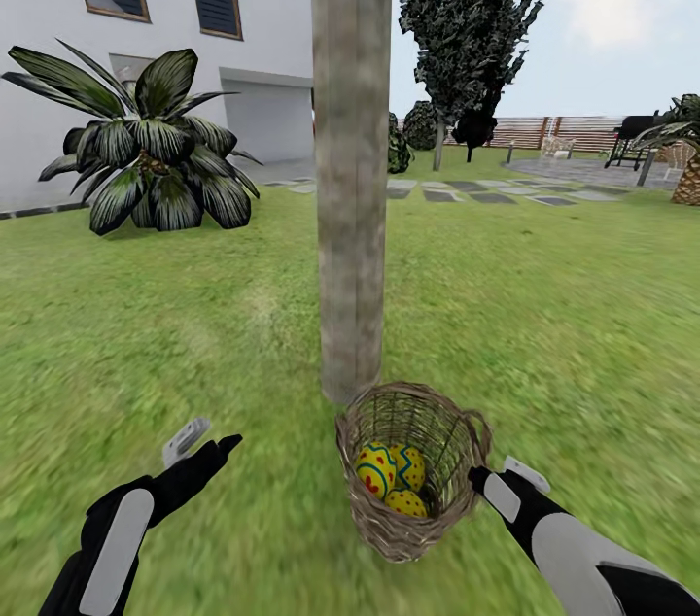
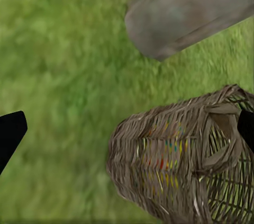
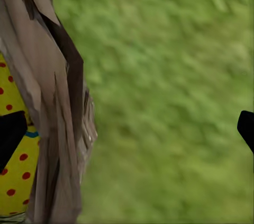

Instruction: Take the three Easter eggs out of the wicker basket on the lawn in the garden, then place them on the lawn next to a single tree (choose any tree) so that all three eggs are next to the same tree and none are left in the basket.

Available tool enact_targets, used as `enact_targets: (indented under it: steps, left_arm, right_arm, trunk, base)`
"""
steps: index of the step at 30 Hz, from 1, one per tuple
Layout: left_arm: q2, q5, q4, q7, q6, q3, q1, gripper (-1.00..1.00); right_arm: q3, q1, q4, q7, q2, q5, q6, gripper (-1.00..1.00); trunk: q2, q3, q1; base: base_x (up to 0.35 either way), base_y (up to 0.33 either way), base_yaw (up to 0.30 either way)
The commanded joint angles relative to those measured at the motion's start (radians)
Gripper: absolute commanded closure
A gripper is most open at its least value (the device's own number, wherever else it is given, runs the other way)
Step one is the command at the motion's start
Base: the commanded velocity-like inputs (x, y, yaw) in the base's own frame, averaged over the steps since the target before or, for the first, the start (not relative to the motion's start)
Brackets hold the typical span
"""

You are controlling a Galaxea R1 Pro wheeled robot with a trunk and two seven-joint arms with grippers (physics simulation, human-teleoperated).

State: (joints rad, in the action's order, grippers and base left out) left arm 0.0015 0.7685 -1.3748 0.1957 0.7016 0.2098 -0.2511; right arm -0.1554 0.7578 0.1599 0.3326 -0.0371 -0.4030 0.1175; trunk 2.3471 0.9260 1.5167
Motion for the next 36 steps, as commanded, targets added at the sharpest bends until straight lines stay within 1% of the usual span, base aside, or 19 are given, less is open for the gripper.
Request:
enact_targets:
  steps: [1,9,10,11,12,13,15,17,19,21,22,23,27,28,30,31,34,35,36]
  left_arm:
    - [0.000,0.011,-0.001,0.008,0.004,0.000,-0.001,-1.00]
    - [-0.003,0.010,0.001,0.009,0.000,-0.001,-0.001,-1.00]
    - [-0.005,0.006,0.001,0.011,-0.003,-0.009,-0.001,-1.00]
    - [-0.007,-0.018,0.002,0.013,-0.005,-0.034,-0.001,-1.00]
    - [-0.007,-0.052,0.002,0.016,-0.006,-0.047,-0.001,-1.00]
    - [-0.007,-0.077,0.003,0.017,-0.006,-0.053,-0.001,-1.00]
    - [-0.008,-0.092,0.004,0.017,-0.007,-0.057,-0.001,-1.00]
    - [-0.008,-0.096,0.018,0.018,-0.007,-0.060,-0.001,-1.00]
    - [-0.008,-0.096,0.021,0.018,-0.007,-0.061,-0.001,-1.00]
    - [-0.008,-0.097,0.022,0.018,-0.007,-0.061,-0.001,-1.00]
    - [-0.008,-0.098,0.023,0.018,-0.007,-0.062,-0.001,-1.00]
    - [-0.008,-0.098,0.023,0.018,-0.008,-0.066,-0.001,-1.00]
    - [-0.007,-0.098,0.023,0.018,-0.008,-0.081,-0.001,-1.00]
    - [-0.007,-0.098,0.023,0.018,-0.008,-0.082,-0.001,-1.00]
    - [-0.006,-0.099,0.023,0.018,-0.008,-0.084,-0.001,-1.00]
    - [-0.006,-0.100,0.023,0.018,-0.008,-0.085,-0.001,-1.00]
    - [-0.006,-0.101,0.023,0.018,-0.008,-0.086,-0.001,-1.00]
    - [-0.006,-0.101,0.023,0.018,-0.008,-0.086,-0.001,-1.00]
    - [-0.005,-0.101,0.023,0.017,-0.008,-0.086,-0.001,-1.00]
  right_arm:
    - [-0.006,0.000,0.003,0.003,0.000,0.004,0.007,-1.00]
    - [-0.004,0.000,0.005,-0.002,0.002,0.003,0.007,-1.00]
    - [-0.003,0.000,0.005,-0.002,0.004,0.004,0.006,-1.00]
    - [-0.003,0.000,0.005,-0.005,0.006,0.004,0.006,-1.00]
    - [-0.003,0.000,0.006,-0.006,0.007,0.004,0.005,-1.00]
    - [-0.003,0.000,0.006,-0.008,0.008,0.004,0.005,-1.00]
    - [-0.002,0.000,0.005,-0.009,0.009,0.003,0.005,-1.00]
    - [0.007,0.000,0.006,-0.015,0.009,0.003,0.005,-1.00]
    - [0.024,0.000,0.008,-0.058,0.009,0.005,0.004,-1.00]
    - [0.039,0.000,0.008,-0.078,0.008,0.006,0.003,-1.00]
    - [0.065,0.000,0.032,-0.092,0.008,0.008,0.002,-1.00]
    - [0.073,-0.001,0.070,-0.096,0.007,0.008,0.003,-1.00]
    - [0.081,-0.019,0.205,-0.099,0.008,0.011,0.009,-1.00]
    - [0.082,-0.024,0.221,-0.099,0.008,0.011,0.010,-1.00]
    - [0.083,-0.051,0.312,-0.097,0.010,0.012,0.025,-1.00]
    - [0.083,-0.079,0.413,-0.094,0.010,0.012,0.072,-1.00]
    - [0.083,-0.146,0.611,-0.076,0.012,0.011,0.171,-1.00]
    - [0.083,-0.157,0.647,-0.067,0.013,0.010,0.186,-1.00]
    - [0.083,-0.187,0.752,-0.026,0.022,0.008,0.224,-1.00]
  trunk:
    - [0.000,0.001,0.000]
    - [-0.056,-0.024,-0.031]
    - [-0.063,-0.027,-0.035]
    - [-0.070,-0.030,-0.039]
    - [-0.077,-0.033,-0.042]
    - [-0.084,-0.037,-0.046]
    - [-0.098,-0.043,-0.054]
    - [-0.112,-0.049,-0.062]
    - [-0.126,-0.055,-0.069]
    - [-0.140,-0.062,-0.077]
    - [-0.147,-0.065,-0.081]
    - [-0.154,-0.068,-0.085]
    - [-0.182,-0.080,-0.100]
    - [-0.189,-0.084,-0.104]
    - [-0.203,-0.090,-0.111]
    - [-0.210,-0.093,-0.115]
    - [-0.231,-0.102,-0.127]
    - [-0.238,-0.106,-0.131]
    - [-0.245,-0.109,-0.134]
  base:
    - [0.000,0.000,0.000]
    - [0.000,0.000,0.000]
    - [0.000,0.000,0.000]
    - [0.000,0.000,0.000]
    - [0.000,0.000,0.000]
    - [0.000,0.000,0.000]
    - [0.000,0.000,0.000]
    - [0.000,0.000,0.000]
    - [0.000,0.000,0.000]
    - [0.000,0.000,0.000]
    - [0.000,0.000,0.000]
    - [0.000,0.000,0.000]
    - [0.000,0.000,0.000]
    - [0.000,0.000,0.000]
    - [0.000,0.000,0.000]
    - [0.000,0.000,0.000]
    - [0.000,0.000,0.000]
    - [0.000,0.000,0.000]
    - [0.000,0.000,0.000]
